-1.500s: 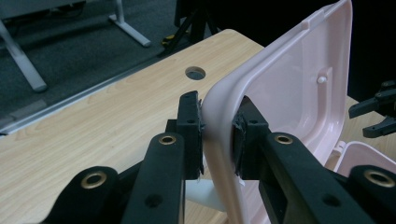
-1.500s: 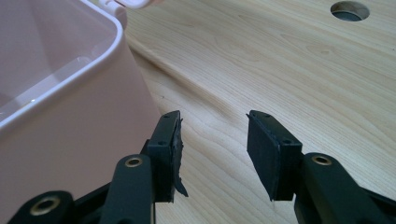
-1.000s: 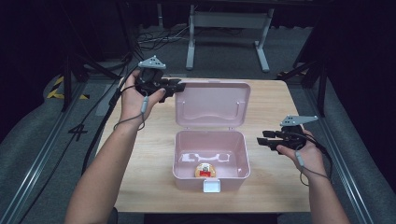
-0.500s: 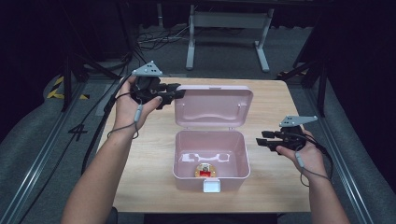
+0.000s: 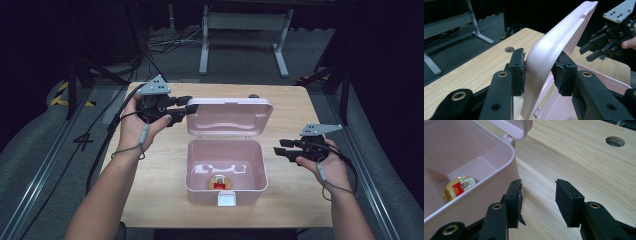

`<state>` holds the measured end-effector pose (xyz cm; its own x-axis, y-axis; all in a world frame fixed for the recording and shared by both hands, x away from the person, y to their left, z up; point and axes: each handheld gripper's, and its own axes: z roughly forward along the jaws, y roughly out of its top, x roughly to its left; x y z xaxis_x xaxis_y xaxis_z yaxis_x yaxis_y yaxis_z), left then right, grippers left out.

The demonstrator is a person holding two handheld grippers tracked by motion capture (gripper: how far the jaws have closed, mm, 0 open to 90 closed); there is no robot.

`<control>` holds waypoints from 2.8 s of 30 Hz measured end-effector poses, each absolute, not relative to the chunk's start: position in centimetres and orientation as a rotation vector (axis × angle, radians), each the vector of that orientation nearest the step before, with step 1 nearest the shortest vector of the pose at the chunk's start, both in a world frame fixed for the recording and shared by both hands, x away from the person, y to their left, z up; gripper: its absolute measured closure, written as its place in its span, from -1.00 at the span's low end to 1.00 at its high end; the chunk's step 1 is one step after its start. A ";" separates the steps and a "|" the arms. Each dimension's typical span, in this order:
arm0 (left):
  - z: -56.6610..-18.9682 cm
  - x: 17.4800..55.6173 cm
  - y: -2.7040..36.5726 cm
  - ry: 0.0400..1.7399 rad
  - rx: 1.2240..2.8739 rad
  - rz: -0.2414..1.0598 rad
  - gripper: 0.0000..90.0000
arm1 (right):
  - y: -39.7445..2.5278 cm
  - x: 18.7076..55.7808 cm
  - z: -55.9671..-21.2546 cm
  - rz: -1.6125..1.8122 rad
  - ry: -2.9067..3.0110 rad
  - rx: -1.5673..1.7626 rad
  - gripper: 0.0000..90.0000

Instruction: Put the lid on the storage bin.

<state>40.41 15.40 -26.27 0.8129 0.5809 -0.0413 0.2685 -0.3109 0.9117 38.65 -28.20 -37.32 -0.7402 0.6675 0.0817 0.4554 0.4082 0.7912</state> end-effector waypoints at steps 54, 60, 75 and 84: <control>-29.4 34.4 15.0 0.573 1.984 0.426 0.08 | -24.9 34.9 -34.1 1.492 2.424 0.809 0.65; -29.4 34.4 15.5 0.596 2.015 0.348 0.05 | -24.8 34.6 -33.8 1.521 2.425 0.801 0.64; -29.7 34.1 15.6 0.591 2.121 0.274 -0.02 | -24.4 34.2 -33.5 1.587 2.431 0.782 0.65; -30.0 34.4 16.0 0.600 2.116 0.221 -0.01 | -24.3 34.2 -33.5 1.600 2.422 0.773 0.64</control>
<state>34.36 16.04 -29.97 0.8665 0.4950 -0.0645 0.3344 -0.4795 0.8113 34.19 -24.34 -33.51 -0.8586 0.4863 0.1622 0.3399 0.3031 0.8903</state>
